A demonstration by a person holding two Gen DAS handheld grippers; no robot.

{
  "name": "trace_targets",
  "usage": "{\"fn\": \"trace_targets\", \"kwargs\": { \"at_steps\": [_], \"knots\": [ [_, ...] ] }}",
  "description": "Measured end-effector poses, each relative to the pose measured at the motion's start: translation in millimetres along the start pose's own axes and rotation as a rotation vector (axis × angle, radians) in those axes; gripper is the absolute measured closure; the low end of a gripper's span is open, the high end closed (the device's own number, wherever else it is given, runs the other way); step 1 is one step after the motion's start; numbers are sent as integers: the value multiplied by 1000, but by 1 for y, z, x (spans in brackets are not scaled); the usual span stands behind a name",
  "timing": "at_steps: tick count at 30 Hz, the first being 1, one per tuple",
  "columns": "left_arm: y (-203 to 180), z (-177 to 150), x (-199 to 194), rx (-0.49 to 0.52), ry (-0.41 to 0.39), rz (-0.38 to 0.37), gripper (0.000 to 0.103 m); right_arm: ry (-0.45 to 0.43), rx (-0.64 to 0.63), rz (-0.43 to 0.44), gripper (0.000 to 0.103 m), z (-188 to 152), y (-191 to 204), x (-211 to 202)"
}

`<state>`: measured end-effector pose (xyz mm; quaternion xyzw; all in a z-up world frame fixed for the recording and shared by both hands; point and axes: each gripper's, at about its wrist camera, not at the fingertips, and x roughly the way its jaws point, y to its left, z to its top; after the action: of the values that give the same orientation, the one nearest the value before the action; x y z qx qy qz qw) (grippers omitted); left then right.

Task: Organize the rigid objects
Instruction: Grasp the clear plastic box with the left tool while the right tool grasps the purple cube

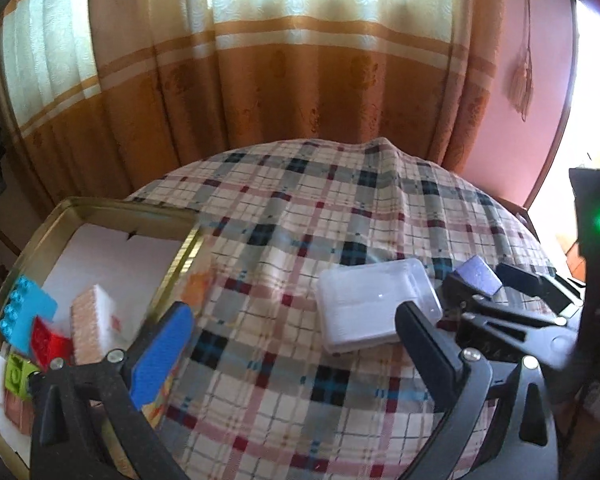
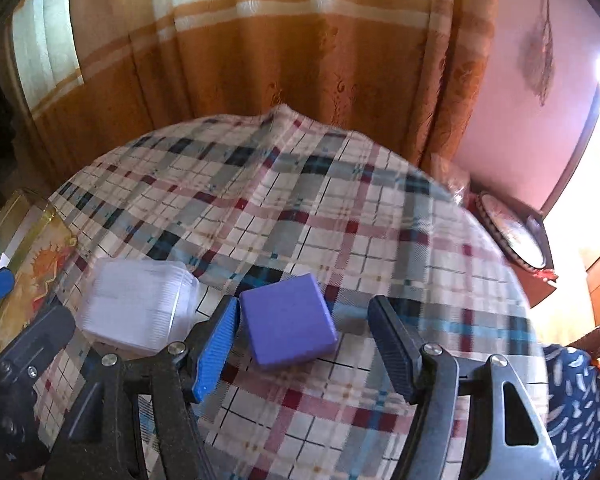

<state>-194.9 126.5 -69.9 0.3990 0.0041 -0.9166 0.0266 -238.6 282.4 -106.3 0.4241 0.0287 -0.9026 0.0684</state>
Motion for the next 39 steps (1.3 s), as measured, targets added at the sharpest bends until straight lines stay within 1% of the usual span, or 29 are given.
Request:
{"fn": "trace_targets", "kwargs": {
  "at_steps": [1,2,5,9,11,17,21,24,26,29,32,36,37,38,39],
  "knots": [
    [-2,0,2,5,4,-1,1,-6,-1,-2,57,-1,0,-1],
    [-4,0,5,9,7,2,1,-9,0,3,61,-1,-1,-3],
    [-9,-3,13,11,19,-2,1,-15,45,17,61,-3,-8,-7],
    [-17,-6,18,16,18,-19,0,-29,125,4,61,-5,-18,-10],
    [-20,-5,18,18,15,-24,0,-40,141,-11,61,-5,-20,-11],
    [-32,-1,23,33,15,-51,0,-72,194,-14,61,-7,-30,-18],
    [-38,4,26,58,7,-47,0,-90,224,-14,61,-8,-36,-22],
    [-38,5,29,48,11,-73,0,-122,248,-29,61,-9,-40,-28],
    [-38,6,32,41,15,-88,0,-131,263,-24,61,-10,-43,-29],
    [-41,5,38,51,47,-76,0,-133,286,-27,61,-10,-47,-29],
    [-41,2,47,40,91,-83,0,-133,293,-28,61,-10,-49,-29],
    [-41,3,46,37,81,-76,1,-126,272,-32,61,-9,-44,-28],
    [-41,3,47,38,86,-79,2,-125,269,-31,61,-9,-44,-27],
    [-41,3,47,37,90,-85,9,-125,268,-30,61,-9,-44,-27],
    [-41,2,48,38,97,-96,14,-126,266,-29,61,-9,-44,-27]
  ]
}}
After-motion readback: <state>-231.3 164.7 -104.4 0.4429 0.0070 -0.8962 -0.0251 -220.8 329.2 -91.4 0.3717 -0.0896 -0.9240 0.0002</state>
